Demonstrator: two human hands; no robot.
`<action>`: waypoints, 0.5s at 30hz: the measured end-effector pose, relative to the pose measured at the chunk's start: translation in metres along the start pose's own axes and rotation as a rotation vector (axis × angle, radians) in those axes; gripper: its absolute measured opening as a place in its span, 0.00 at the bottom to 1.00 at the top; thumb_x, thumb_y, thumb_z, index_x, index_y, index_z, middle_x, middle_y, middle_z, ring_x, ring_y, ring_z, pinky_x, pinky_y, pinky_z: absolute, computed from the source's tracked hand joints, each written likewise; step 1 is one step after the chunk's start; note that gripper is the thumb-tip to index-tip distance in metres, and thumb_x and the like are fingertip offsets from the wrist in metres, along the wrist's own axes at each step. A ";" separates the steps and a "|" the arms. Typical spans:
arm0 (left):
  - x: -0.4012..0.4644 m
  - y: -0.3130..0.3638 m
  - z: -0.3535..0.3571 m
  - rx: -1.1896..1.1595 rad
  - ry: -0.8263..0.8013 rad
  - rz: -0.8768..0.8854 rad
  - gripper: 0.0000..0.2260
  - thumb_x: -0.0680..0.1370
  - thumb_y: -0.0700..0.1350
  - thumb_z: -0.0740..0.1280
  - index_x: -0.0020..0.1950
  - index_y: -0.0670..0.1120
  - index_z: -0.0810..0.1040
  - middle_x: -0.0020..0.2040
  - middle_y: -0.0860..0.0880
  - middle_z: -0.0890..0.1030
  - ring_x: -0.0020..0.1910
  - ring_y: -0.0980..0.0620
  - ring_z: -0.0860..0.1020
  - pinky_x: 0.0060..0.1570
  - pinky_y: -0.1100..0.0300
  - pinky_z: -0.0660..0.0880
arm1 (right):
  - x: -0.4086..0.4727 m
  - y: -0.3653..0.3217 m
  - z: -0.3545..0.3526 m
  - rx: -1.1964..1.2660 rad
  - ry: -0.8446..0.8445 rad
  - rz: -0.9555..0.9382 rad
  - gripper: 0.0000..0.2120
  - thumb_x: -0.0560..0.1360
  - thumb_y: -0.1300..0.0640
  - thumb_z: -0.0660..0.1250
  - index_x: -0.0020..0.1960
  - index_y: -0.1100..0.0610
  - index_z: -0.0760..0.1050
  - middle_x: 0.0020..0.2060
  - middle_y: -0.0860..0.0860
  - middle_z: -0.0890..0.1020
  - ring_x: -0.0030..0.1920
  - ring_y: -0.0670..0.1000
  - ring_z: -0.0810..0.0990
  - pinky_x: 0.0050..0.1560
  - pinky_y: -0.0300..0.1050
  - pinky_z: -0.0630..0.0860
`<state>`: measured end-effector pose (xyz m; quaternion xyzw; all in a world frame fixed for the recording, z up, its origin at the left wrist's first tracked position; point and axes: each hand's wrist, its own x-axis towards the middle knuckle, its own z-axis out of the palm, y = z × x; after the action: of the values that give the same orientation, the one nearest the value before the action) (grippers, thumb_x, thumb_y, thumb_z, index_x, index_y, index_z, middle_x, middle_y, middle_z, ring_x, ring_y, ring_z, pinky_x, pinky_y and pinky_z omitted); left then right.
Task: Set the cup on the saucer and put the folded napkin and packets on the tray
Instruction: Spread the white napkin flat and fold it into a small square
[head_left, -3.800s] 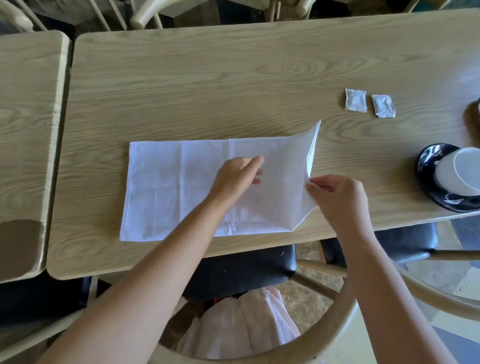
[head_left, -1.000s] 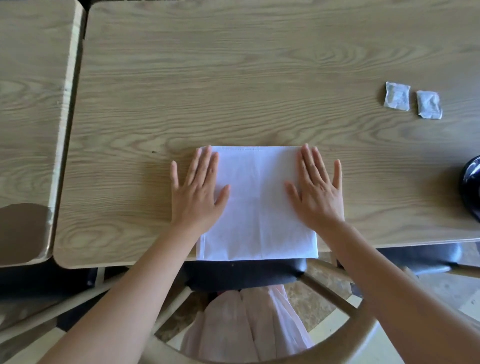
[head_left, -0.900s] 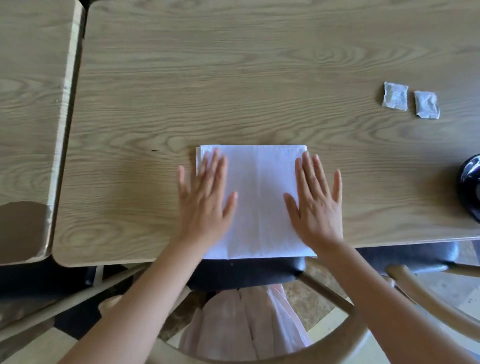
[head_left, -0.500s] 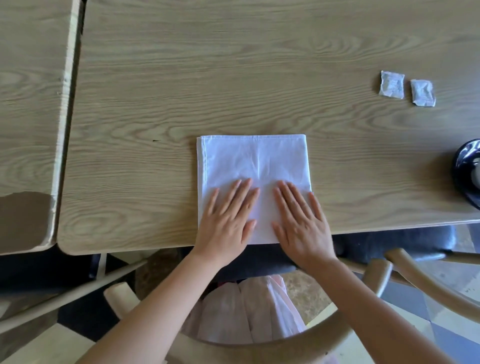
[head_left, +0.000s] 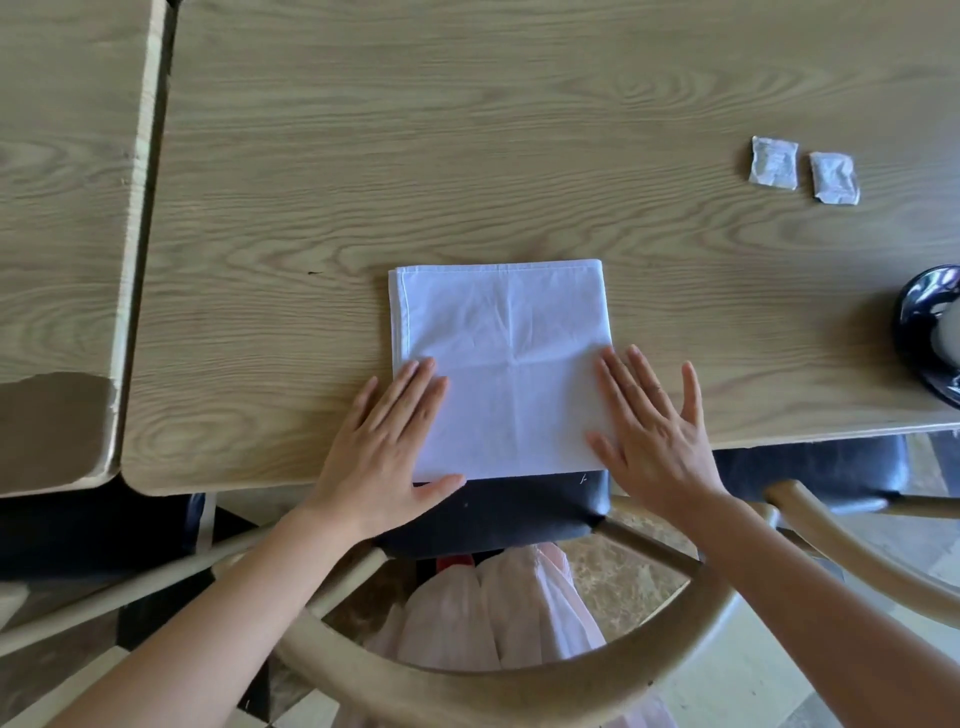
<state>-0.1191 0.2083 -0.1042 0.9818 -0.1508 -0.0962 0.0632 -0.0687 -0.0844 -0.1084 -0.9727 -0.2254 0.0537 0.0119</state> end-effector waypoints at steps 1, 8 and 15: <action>-0.001 -0.003 -0.001 0.012 -0.018 0.017 0.41 0.71 0.66 0.55 0.76 0.43 0.51 0.77 0.44 0.52 0.76 0.48 0.50 0.72 0.47 0.52 | -0.002 0.003 0.001 0.006 -0.007 -0.054 0.34 0.74 0.39 0.53 0.74 0.56 0.54 0.74 0.52 0.61 0.74 0.50 0.53 0.71 0.65 0.48; -0.003 -0.010 -0.009 0.066 -0.053 0.075 0.43 0.68 0.59 0.65 0.75 0.42 0.52 0.77 0.42 0.53 0.76 0.47 0.51 0.72 0.45 0.56 | -0.012 0.010 -0.002 0.029 0.033 -0.266 0.39 0.67 0.38 0.64 0.73 0.51 0.58 0.73 0.55 0.60 0.73 0.55 0.58 0.70 0.66 0.54; -0.012 -0.034 -0.018 -0.021 -0.028 0.227 0.40 0.64 0.52 0.73 0.73 0.45 0.62 0.75 0.46 0.59 0.74 0.51 0.58 0.68 0.37 0.56 | 0.000 0.014 -0.017 0.131 0.197 -0.237 0.29 0.60 0.68 0.72 0.61 0.57 0.76 0.63 0.54 0.77 0.65 0.61 0.72 0.65 0.67 0.61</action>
<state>-0.1169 0.2458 -0.0896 0.9563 -0.2607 -0.1037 0.0820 -0.0610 -0.0966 -0.0923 -0.9371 -0.3322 -0.0292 0.1036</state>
